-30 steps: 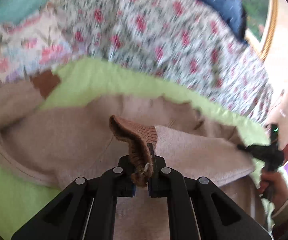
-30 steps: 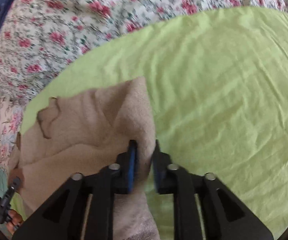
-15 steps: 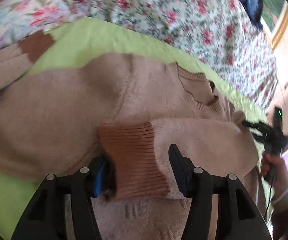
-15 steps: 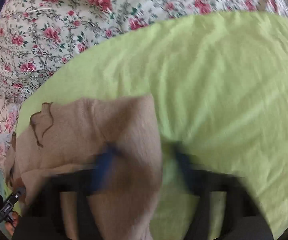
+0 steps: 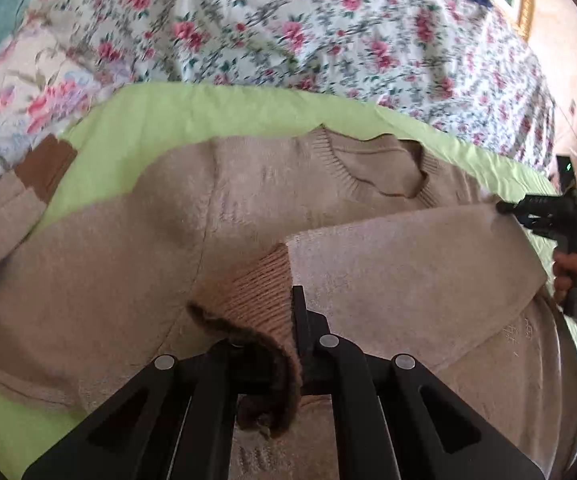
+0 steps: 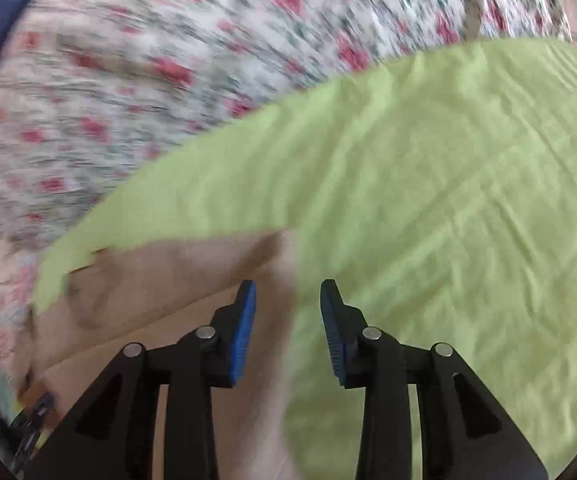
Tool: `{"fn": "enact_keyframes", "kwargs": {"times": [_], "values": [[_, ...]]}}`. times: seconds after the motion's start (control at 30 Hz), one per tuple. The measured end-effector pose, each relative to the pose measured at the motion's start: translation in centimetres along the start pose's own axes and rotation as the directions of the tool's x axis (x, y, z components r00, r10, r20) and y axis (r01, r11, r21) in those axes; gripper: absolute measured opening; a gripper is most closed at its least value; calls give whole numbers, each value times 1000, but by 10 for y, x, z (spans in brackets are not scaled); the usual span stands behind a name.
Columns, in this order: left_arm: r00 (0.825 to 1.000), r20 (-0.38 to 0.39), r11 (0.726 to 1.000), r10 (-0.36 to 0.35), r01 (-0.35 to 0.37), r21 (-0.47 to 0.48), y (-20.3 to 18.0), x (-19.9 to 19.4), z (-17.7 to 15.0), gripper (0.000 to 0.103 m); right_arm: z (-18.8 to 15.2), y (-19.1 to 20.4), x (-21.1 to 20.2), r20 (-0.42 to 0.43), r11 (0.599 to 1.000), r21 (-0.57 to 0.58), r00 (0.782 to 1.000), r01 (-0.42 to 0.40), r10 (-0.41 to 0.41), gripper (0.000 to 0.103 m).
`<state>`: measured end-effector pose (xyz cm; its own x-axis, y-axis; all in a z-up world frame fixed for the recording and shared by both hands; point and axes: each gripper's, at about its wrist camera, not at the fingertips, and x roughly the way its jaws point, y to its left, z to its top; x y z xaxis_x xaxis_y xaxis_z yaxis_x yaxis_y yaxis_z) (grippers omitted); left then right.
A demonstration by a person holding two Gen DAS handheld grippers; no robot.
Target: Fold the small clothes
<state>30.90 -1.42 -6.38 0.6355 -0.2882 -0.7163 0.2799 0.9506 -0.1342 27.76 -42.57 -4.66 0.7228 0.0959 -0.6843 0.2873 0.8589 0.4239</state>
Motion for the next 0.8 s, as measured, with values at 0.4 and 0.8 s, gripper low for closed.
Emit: {"fn": "enact_keyframes", "kwargs": {"times": [0.4,0.8], "values": [[999,-29,998,-21,20,-58,0,-4,-3,5,-109,31,-20,-170,991,-88,982,-100,84,56],[996,-93,1000,-7,8,9,-23,7,-14,4,-104,-2,-84,-32,990,72,992,-117,120,38]]}}
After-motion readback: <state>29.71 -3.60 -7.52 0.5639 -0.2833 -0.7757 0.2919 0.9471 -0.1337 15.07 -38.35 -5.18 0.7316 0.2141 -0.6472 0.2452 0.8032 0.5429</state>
